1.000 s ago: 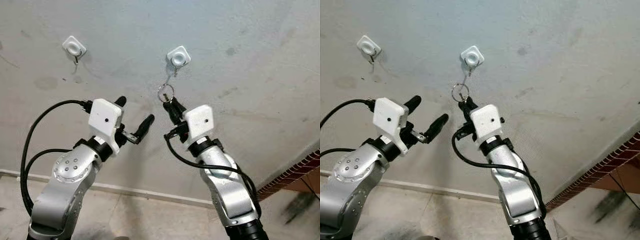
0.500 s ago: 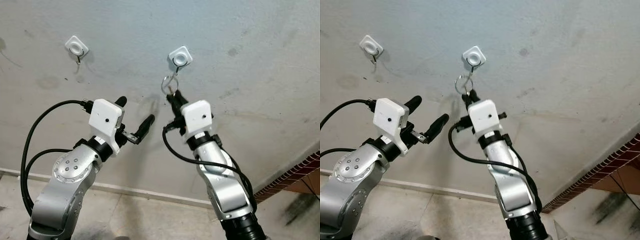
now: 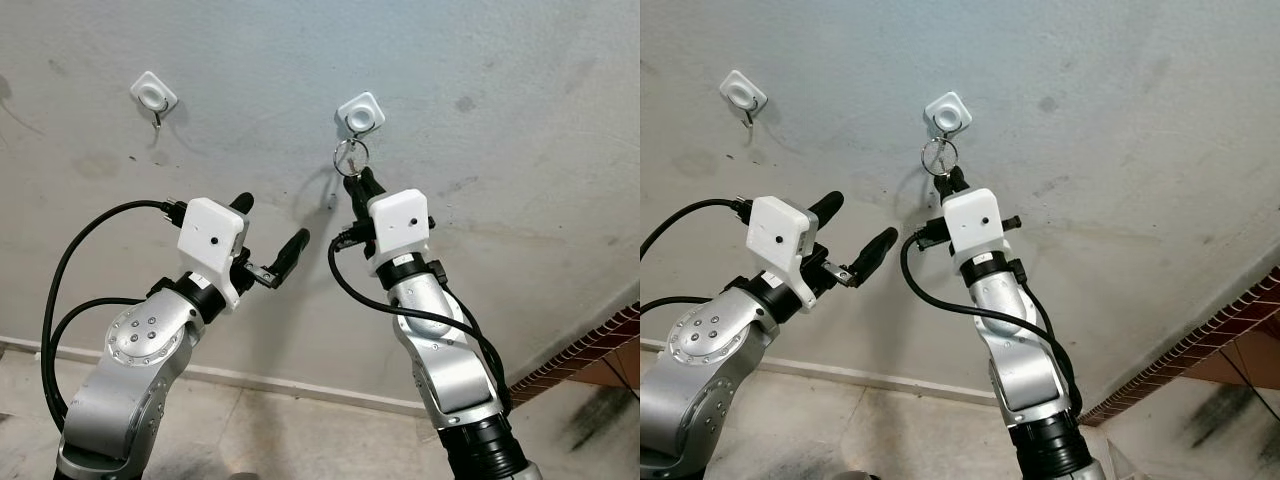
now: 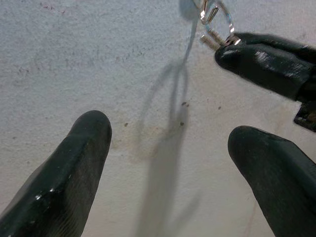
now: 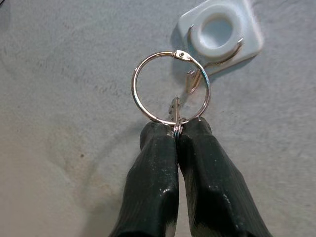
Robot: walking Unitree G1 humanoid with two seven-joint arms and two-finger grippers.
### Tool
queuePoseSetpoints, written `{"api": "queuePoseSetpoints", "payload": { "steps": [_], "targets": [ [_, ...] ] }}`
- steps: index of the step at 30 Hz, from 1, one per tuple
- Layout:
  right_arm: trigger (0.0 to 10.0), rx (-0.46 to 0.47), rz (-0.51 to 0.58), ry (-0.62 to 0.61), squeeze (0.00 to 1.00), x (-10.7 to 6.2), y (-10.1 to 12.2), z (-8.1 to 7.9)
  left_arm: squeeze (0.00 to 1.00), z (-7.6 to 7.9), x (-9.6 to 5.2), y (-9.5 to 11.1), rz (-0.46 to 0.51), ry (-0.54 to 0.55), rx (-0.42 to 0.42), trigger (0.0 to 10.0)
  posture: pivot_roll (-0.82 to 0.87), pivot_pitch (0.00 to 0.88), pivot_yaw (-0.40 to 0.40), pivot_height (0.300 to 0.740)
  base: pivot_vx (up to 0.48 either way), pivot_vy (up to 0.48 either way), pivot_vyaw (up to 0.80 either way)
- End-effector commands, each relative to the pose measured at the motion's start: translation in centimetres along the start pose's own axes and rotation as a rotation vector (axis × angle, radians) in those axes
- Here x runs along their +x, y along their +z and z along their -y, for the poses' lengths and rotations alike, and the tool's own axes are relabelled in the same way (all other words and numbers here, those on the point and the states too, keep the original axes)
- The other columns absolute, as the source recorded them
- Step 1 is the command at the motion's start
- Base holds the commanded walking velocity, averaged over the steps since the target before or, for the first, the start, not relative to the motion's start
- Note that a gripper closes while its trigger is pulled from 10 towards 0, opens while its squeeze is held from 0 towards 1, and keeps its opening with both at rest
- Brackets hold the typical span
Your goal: Hang keys on a hook
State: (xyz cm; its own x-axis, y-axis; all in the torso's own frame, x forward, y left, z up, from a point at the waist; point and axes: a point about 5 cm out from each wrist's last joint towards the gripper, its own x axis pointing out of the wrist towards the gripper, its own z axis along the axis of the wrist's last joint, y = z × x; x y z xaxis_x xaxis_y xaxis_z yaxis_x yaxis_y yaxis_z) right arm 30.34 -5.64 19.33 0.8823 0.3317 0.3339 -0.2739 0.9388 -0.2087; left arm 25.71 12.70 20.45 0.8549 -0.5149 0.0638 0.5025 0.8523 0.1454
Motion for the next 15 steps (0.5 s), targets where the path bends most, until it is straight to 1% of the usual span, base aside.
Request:
{"api": "queuePoseSetpoints", "payload": {
  "steps": [1,15],
  "targets": [
    [10.0,0.003,0.013,-0.012,0.0,0.44,0.31,-0.01,0.0,0.14,0.03,-0.04,-0.002,-0.004,0.007,10.0,0.33,0.08,-0.03,0.74,0.0,0.0,0.0],
    [10.0,0.004,-0.024,-0.003,0.0,1.12,-0.24,-0.54,0.0,0.24,0.01,-0.03,-0.003,-0.004,0.004,10.0,0.33,0.082,-0.033,0.74,0.0,0.0,0.0]
  ]
}}
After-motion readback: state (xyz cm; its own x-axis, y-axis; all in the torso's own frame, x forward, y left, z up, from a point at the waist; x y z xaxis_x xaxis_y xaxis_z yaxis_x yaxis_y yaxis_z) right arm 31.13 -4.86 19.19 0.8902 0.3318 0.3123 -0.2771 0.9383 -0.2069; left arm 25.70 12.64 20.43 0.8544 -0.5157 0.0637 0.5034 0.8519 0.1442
